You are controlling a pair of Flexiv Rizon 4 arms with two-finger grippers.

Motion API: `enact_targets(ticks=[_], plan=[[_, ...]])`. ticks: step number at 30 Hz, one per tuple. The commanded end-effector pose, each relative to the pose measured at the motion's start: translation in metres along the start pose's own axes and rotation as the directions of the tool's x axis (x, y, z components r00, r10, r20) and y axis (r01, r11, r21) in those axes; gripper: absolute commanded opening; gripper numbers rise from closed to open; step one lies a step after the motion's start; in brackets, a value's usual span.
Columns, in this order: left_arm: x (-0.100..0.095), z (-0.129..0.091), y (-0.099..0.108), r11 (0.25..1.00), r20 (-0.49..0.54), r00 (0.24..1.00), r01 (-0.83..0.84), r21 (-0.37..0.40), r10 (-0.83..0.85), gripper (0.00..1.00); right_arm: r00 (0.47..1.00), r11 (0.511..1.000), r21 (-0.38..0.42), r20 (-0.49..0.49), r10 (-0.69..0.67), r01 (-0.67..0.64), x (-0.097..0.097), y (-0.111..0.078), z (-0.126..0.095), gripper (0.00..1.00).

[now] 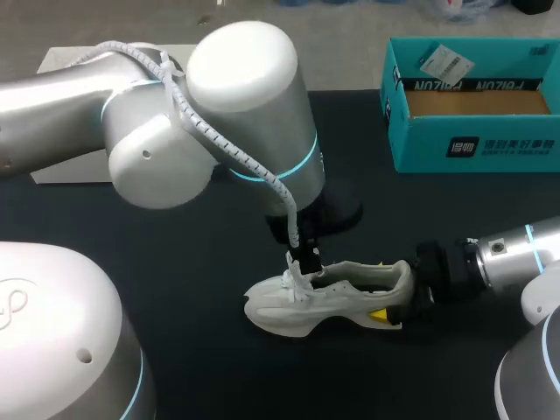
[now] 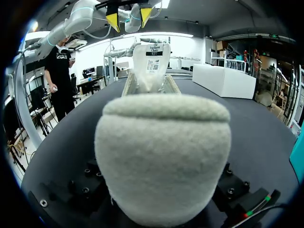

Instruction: Take the shoe out of the shoebox, open the shoe tongue, remove and reinsert the insole, then place the shoe into the shoebox

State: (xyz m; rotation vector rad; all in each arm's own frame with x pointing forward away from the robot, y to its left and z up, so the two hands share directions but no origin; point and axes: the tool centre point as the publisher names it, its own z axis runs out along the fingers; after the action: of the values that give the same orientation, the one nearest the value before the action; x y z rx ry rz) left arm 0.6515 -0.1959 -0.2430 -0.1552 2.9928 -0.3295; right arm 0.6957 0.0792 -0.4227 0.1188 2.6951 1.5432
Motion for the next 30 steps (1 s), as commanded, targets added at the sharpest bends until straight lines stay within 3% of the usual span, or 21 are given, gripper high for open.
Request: enact_targets(ticks=[1,11,12,16,21,25,30], plan=[[-0.004,0.007,-0.001,0.982,-0.038,0.982,-0.186,-0.026,0.185,0.0,1.0,1.0,0.002,0.003,0.001,-0.001,-0.002,-0.007,0.007,0.0],[-0.004,0.007,-0.001,0.982,-0.038,0.982,-0.186,-0.026,0.185,0.0,1.0,1.0,0.002,0.003,0.001,-0.001,-0.002,-0.007,0.007,0.0],[-0.003,0.013,-0.004,0.98,-0.039,0.981,-0.192,-0.058,0.19,0.0,1.0,1.0,0.002,0.003,0.001,-0.001,-0.002,-0.007,0.007,0.0],[0.002,0.023,-0.024,0.974,-0.092,0.97,-0.227,-0.02,0.224,0.0,1.0,1.0,0.002,0.003,0.001,-0.001,-0.002,-0.007,0.007,0.0],[-0.002,0.039,-0.043,0.964,-0.087,0.962,-0.263,-0.041,0.258,0.0,1.0,1.0,0.002,0.003,0.001,-0.001,-0.002,-0.007,0.007,0.0],[-0.009,0.056,-0.052,0.966,-0.066,0.965,-0.255,-0.031,0.253,0.0,1.0,1.0,0.002,0.003,0.001,-0.001,-0.002,-0.007,0.007,0.0],[-0.009,0.056,-0.052,0.966,-0.066,0.965,-0.255,-0.031,0.253,0.0,1.0,1.0,0.002,0.003,0.001,-0.001,-0.002,-0.007,0.007,0.0]])
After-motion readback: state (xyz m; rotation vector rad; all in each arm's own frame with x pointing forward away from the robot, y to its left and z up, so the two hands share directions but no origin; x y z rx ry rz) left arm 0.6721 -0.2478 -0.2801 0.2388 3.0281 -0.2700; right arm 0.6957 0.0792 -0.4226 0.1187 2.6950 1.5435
